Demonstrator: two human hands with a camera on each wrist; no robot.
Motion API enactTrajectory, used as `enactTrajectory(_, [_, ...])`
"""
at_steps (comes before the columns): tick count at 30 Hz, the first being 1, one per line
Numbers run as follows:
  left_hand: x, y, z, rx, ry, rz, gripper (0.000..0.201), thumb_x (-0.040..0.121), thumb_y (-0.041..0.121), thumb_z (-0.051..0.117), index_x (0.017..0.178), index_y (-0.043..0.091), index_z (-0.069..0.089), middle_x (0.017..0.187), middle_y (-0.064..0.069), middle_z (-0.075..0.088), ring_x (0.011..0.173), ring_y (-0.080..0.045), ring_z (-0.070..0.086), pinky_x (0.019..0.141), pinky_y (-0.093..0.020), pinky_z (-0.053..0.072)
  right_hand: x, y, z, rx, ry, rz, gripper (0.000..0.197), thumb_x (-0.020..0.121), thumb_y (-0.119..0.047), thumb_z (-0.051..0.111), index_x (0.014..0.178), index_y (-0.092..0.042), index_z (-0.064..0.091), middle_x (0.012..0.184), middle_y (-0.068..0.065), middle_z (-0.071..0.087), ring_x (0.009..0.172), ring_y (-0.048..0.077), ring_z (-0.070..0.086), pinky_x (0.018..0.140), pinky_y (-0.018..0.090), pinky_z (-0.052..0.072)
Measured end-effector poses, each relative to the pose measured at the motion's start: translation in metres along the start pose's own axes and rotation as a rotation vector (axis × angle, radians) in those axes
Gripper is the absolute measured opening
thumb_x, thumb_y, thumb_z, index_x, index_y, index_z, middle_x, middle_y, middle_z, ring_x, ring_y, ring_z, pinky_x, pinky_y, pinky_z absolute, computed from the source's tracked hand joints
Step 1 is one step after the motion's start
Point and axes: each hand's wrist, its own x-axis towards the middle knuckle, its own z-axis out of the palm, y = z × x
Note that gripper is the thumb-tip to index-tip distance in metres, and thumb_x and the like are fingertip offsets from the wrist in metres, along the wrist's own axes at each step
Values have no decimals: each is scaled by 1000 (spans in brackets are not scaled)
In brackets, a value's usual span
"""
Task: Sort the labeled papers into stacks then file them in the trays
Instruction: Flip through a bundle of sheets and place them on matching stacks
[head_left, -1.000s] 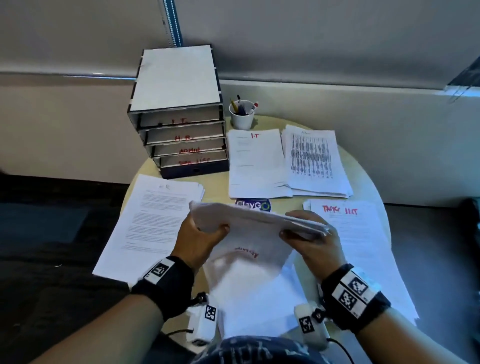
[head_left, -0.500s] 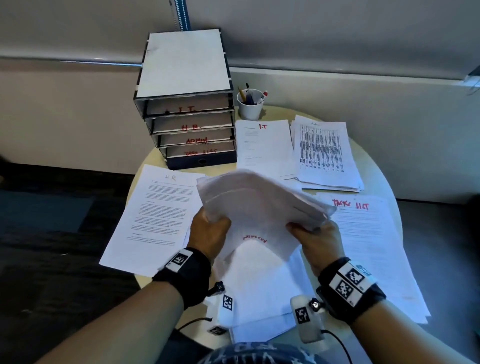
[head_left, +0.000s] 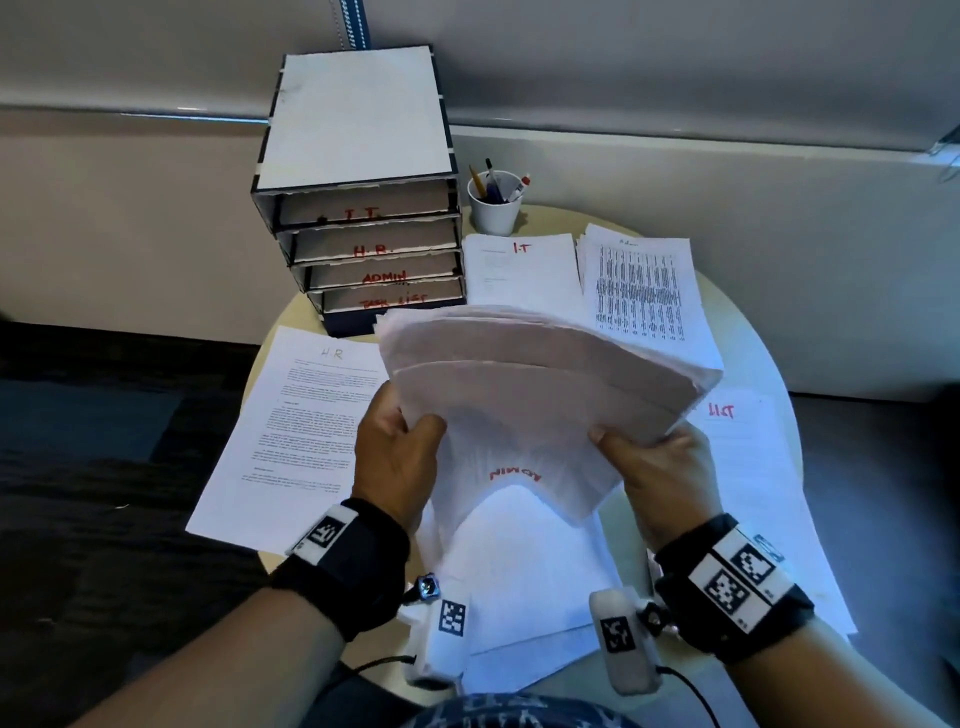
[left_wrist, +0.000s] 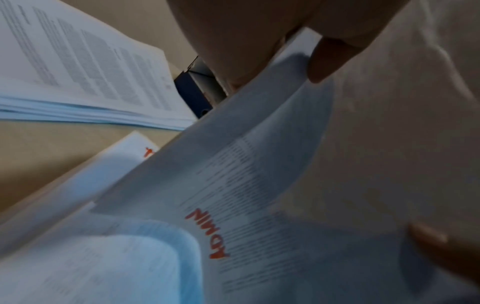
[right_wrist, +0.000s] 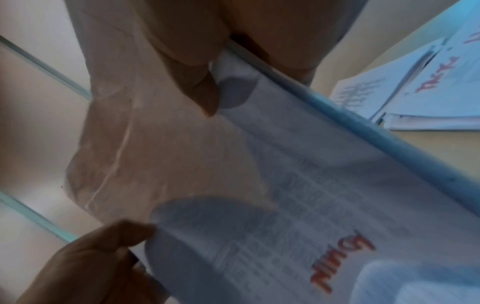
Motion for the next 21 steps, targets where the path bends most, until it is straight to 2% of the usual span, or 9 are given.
enactTrajectory(2, [2, -3, -10, -28, 5, 5, 34, 67, 22, 59, 96, 5, 61, 96, -26, 63, 84, -31, 59, 73, -40, 47, 1, 1, -10, 41, -39, -8, 21, 75, 9, 74, 86, -9, 74, 82, -1, 77, 75, 13, 70, 66, 23, 57])
enactTrajectory(5, [2, -19, -10, 10, -70, -78, 33, 73, 17, 57, 104, 7, 64, 96, -11, 69, 96, -21, 60, 84, -37, 48, 0, 17, -10, -16, -125, 46, 25, 78, 16, 67, 90, -5, 72, 96, 22, 73, 89, 28, 70, 82, 35, 58])
enactTrajectory(7, [2, -27, -1, 90, -67, -91, 33, 76, 22, 55, 107, 17, 66, 107, -1, 70, 106, -20, 60, 92, -36, 48, 0, 23, -4, -10, -156, 82, 23, 82, 16, 59, 87, -4, 70, 98, 31, 67, 88, 32, 68, 76, 37, 58])
enactTrajectory(9, [5, -31, 6, 138, -43, -87, 36, 75, 24, 53, 110, 23, 64, 113, -2, 68, 111, -24, 60, 97, -42, 48, -2, 21, 4, -3, -172, 85, 22, 81, 12, 59, 89, -5, 72, 95, 26, 70, 81, 30, 69, 68, 39, 56])
enactTrajectory(12, [8, -30, 10, 142, -40, -98, 38, 72, 21, 52, 108, 29, 61, 104, -4, 67, 103, -28, 60, 93, -53, 51, 0, 16, 9, -14, -38, 66, 22, 76, 5, 72, 85, -14, 74, 84, 3, 76, 77, 19, 70, 68, 32, 57])
enactTrajectory(14, [3, -23, 12, 171, -72, -32, 36, 76, 19, 49, 110, 21, 59, 103, -9, 66, 99, -27, 60, 86, -47, 53, 3, 11, 9, 15, 30, 128, 15, 76, 1, 75, 87, -9, 73, 81, 2, 75, 74, 19, 69, 62, 27, 54])
enactTrajectory(17, [-6, -13, 13, 178, -126, 121, 28, 84, 17, 46, 110, 12, 55, 98, -9, 63, 91, -18, 59, 75, -32, 51, 5, 0, 4, -18, 55, 86, 11, 77, -4, 77, 87, -4, 72, 80, 2, 75, 69, 14, 70, 58, 21, 52])
enactTrajectory(19, [-10, -12, 12, 162, -93, 204, 25, 86, 16, 46, 110, 13, 54, 98, -4, 62, 91, -11, 58, 76, -25, 48, 2, -6, 0, -2, 76, 45, 13, 77, -5, 77, 89, -5, 73, 84, 0, 76, 75, 13, 71, 64, 22, 53])
enactTrajectory(21, [-11, -16, 10, 147, -66, 204, 26, 85, 16, 47, 110, 23, 53, 101, 2, 63, 94, -3, 57, 77, -17, 47, 0, -4, -1, -1, 79, 53, 20, 77, -6, 78, 95, -8, 73, 89, -1, 76, 82, 12, 72, 71, 24, 54])
